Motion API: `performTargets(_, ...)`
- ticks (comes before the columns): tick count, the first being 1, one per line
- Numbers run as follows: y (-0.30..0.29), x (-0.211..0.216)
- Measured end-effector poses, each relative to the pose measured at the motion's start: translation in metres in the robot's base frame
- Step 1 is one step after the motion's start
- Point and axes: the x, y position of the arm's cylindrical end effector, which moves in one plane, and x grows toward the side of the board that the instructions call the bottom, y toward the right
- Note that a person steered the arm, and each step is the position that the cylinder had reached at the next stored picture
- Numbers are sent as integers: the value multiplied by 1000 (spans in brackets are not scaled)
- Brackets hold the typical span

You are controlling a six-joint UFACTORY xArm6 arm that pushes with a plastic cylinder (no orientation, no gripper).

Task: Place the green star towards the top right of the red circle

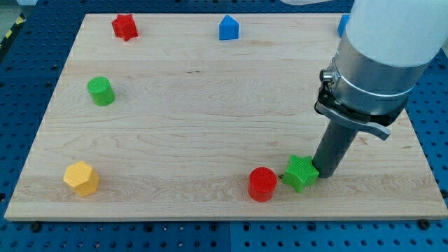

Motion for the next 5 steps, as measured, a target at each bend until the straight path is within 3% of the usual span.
performTargets(5,-7,11)
